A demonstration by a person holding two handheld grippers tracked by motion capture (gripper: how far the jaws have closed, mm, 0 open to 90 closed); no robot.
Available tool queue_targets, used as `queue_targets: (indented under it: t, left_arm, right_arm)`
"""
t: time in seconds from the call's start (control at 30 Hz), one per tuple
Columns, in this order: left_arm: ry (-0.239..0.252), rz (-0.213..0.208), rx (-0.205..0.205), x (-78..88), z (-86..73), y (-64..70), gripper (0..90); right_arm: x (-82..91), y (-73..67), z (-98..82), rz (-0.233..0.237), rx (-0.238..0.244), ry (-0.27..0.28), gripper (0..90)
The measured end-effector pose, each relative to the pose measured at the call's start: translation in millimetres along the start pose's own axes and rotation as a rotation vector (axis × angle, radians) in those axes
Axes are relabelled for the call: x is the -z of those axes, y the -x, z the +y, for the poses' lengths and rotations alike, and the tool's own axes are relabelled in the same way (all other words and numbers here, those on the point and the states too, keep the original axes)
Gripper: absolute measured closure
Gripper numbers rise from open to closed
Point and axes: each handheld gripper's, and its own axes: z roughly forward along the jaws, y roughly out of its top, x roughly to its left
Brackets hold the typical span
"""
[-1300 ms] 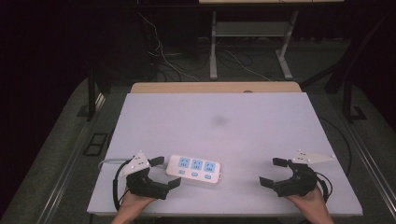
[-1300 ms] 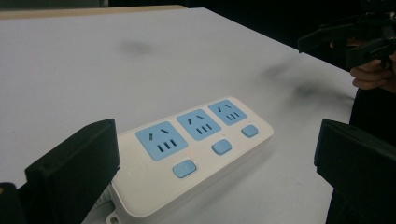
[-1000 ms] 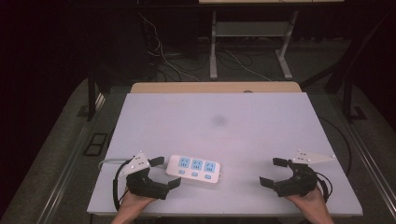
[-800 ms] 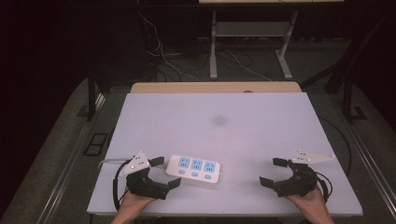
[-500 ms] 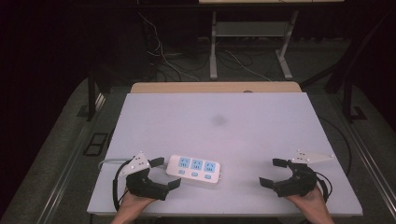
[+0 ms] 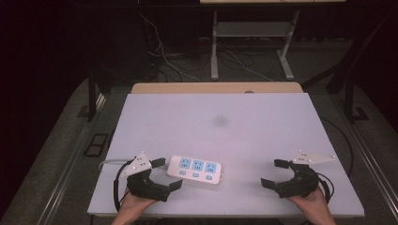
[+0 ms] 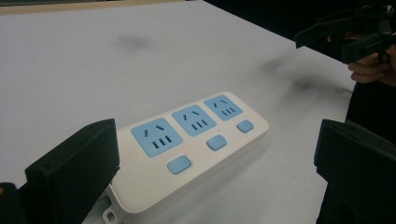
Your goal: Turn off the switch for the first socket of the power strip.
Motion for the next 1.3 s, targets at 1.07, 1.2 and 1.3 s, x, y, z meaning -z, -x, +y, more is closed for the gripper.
queue_targets:
  t: [1.07,1.2,1.3]
  left_arm:
    - [-0.111,0.012,0.008,0.1,23.0,-21.3,0.0]
    - [-0.124,0.010,0.010,-1.4,25.1,-24.0,0.0]
    - [-0.135,0.006,0.008,-2.9,26.4,-25.2,0.0]
  right_arm:
    - [-2.3,-1.5,-1.1,-0.002,0.007,-0.015,1.0]
    - [-2.4,-1.7,-1.3,-0.002,0.008,-0.017,1.0]
    - [-2.9,-1.9,-1.4,-0.002,0.011,-0.022,1.0]
